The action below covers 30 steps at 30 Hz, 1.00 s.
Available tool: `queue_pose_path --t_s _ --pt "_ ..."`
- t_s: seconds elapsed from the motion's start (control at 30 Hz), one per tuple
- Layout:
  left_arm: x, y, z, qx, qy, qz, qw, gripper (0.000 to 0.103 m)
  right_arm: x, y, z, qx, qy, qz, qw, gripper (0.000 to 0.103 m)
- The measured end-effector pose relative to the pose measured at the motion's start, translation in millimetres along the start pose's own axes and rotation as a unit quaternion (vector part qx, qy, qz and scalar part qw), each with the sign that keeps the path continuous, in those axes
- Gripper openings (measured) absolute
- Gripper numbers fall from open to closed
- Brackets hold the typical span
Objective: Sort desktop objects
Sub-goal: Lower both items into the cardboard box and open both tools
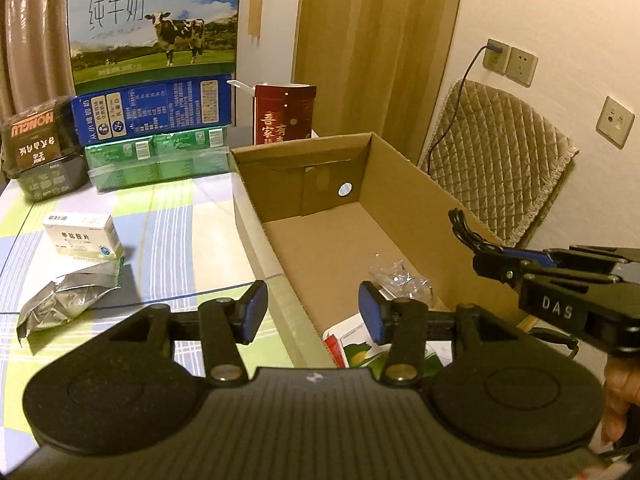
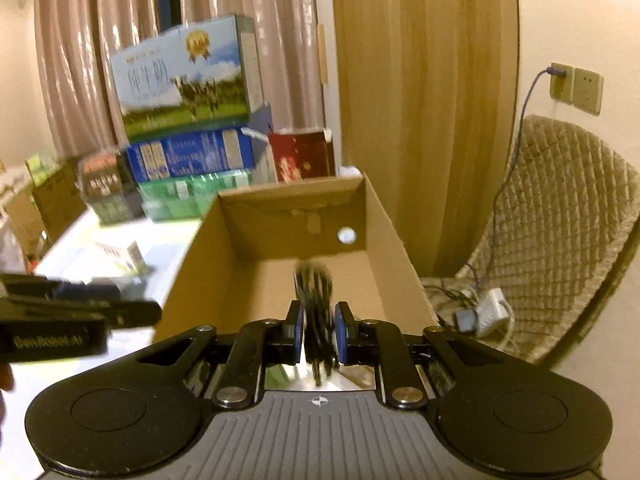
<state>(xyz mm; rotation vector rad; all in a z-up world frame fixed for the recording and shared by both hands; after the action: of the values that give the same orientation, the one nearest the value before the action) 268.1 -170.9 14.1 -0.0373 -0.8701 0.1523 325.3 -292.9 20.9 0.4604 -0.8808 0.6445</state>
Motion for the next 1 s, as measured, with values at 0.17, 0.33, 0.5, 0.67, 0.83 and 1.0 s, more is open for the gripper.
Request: queue_pose_path --t_s 0.17,0.33,0.5,0.67,0.83,1.0 --pt "-2.2 5.2 1.5 0.002 0.0 0.006 1.0 0.049 -2.0 -4.5 3.9 -0.005 0.001 -0.005 1.0 0.052" --pt "-7.3 9.6 2.3 0.004 0.003 0.008 1.0 0.052 -7.7 -6.4 10.0 -0.006 0.006 -0.008 1.0 0.052" --pt "-11.6 12.6 7.0 0.005 0.004 0.006 1.0 0.054 -10.7 -1.9 18.7 -0.004 0.006 -0.009 1.0 0.052" --pt "-14.4 18.4 17.5 0.01 -0.001 0.007 0.9999 0.059 -10.2 7.5 29.1 0.0 0.0 -0.005 1.0 0.055" --pt "-16.3 25.5 30.2 0.016 -0.007 0.008 0.9998 0.062 -8.6 21.1 40.7 0.006 -0.006 0.002 1.0 0.059" --pt "-20.1 33.6 42.9 0.021 -0.011 0.008 0.9997 0.069 -6.4 38.5 49.8 0.013 -0.013 0.013 1.0 0.069"
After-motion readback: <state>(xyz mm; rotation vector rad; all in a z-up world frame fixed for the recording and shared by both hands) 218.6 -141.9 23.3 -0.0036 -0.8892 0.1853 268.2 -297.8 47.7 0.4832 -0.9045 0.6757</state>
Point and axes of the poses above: each gripper's, at about its wrist camera, not at the fingertips, and z roughly against the way its jaws point, y to its left, x to its top, the point moved 6 cm from there along -z, roughly the way its jaws point
